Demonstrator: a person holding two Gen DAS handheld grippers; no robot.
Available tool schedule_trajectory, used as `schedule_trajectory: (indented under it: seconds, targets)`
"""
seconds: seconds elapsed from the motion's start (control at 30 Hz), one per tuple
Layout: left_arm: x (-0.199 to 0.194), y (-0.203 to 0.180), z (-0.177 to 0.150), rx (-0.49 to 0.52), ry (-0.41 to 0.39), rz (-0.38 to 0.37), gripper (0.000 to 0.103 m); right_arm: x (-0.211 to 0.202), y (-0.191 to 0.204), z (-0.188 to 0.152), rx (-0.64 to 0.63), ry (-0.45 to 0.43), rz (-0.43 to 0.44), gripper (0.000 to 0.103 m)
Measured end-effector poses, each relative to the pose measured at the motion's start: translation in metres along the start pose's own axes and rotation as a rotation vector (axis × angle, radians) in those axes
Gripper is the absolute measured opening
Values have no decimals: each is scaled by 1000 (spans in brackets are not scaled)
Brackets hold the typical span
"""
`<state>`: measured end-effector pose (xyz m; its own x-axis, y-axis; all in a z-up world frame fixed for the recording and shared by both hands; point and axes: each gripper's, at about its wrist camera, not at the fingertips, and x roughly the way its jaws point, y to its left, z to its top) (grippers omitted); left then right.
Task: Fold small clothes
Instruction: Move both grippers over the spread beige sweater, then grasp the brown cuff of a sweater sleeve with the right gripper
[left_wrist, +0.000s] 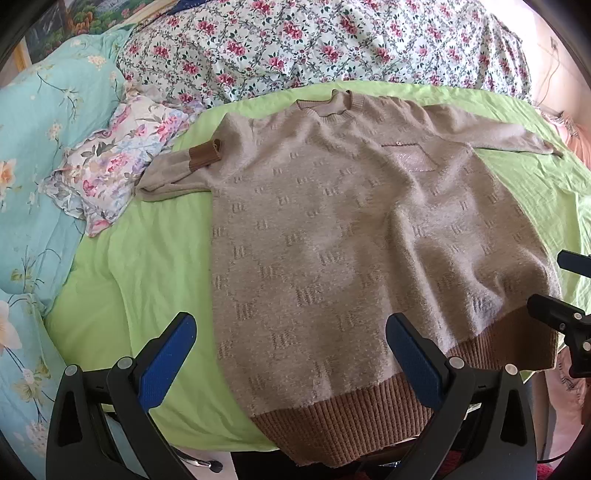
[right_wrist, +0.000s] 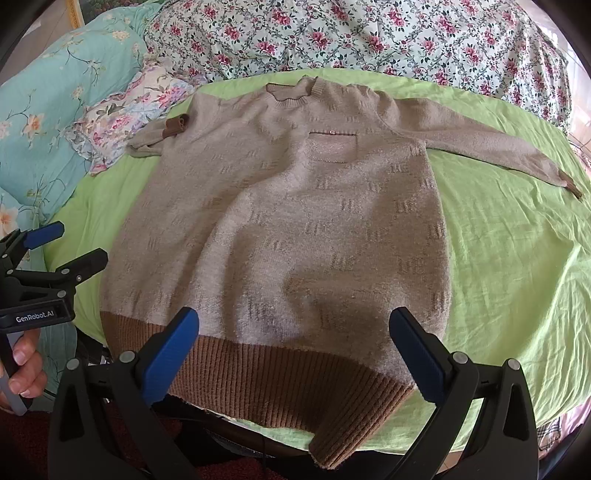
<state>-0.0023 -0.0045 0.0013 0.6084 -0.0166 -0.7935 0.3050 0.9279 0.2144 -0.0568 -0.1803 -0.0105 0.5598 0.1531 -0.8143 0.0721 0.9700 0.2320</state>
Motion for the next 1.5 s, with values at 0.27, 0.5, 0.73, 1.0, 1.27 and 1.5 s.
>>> schedule_trajectory:
  seconds: [0.27, 0.5, 0.73, 1.0, 1.27, 1.5]
  targets:
    - [3, -1, 0, 2, 8, -15, 103, 3, -2, 0, 10, 6, 1, 103]
    - [6, 0, 1, -11, -5, -32, 103, 5, -2, 0, 12, 9, 4, 103]
    - [13, -1, 6, -2, 2, -40, 103, 11, -5, 6, 26, 14, 9, 103]
    - [22, 0, 14, -7, -7, -58, 103, 16, -23, 10, 76, 10, 27, 103]
    - [44, 12, 39, -52, -17, -131, 103, 14, -74, 36, 132, -41, -6, 103]
    - [66, 27, 71, -79, -82, -137, 103, 8, -190, 68, 280, -125, -130, 103]
